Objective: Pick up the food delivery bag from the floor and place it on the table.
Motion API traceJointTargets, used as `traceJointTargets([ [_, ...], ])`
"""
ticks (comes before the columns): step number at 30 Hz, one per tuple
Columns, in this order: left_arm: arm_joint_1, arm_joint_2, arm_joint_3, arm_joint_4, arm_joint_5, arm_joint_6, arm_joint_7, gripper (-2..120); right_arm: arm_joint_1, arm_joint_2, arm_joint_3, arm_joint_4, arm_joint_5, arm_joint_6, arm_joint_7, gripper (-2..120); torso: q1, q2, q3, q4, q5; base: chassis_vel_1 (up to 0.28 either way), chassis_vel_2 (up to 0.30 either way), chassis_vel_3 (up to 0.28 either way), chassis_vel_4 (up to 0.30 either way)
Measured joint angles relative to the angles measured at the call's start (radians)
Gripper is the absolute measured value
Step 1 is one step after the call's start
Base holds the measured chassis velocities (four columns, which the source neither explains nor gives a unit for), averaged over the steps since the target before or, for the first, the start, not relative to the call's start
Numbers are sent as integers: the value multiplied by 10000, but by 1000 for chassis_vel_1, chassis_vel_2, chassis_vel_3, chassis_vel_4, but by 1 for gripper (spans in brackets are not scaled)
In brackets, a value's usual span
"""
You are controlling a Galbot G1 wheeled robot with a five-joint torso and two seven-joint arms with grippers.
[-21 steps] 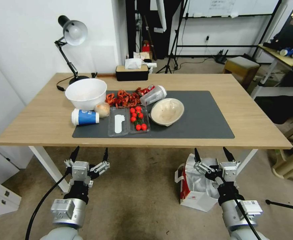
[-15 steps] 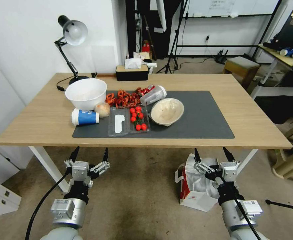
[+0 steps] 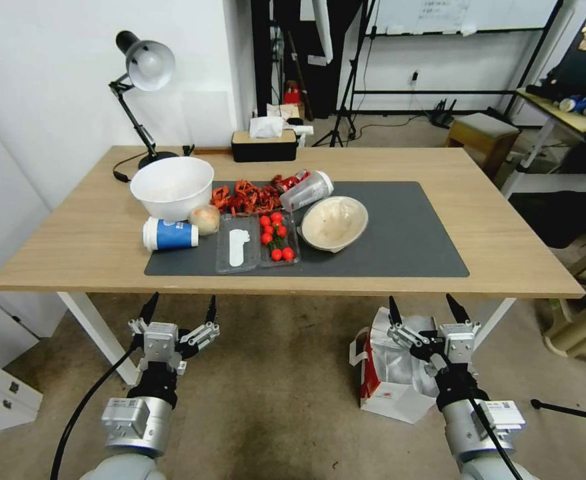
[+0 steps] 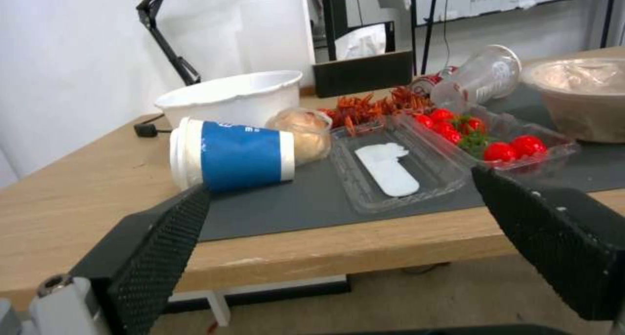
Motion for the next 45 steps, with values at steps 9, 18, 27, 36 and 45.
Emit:
traceJointTargets([
  [9,-447,576,502,-265,-1814,967,-812,100,-202,-331,1025,1041,1796,-1889,-621,100,0,0,0,-5,1,0,0,0,0],
  [18,-717,1477,1178,-487,-3888,1230,-1714,100,-63,-586,1533,712,2331,-1302,-1115,100,0,0,0,-6,3,0,0,0,0],
  [27,-261,1668,1257,-23,-3613,-156,-1386,100,-169,-353,1479,458,1950,-703,-1365,100,0,0,0,0,0,0,0,0,0],
  [36,-106,1814,1168,349,-3671,-1298,-942,100,-226,-279,1429,229,1900,-102,-1470,100,0,0,0,0,-1,0,0,0,0],
  [45,-64,1908,1143,520,-3956,-1723,-866,100,-303,-172,1387,218,1803,253,-1437,100,0,0,0,0,0,0,0,0,0],
])
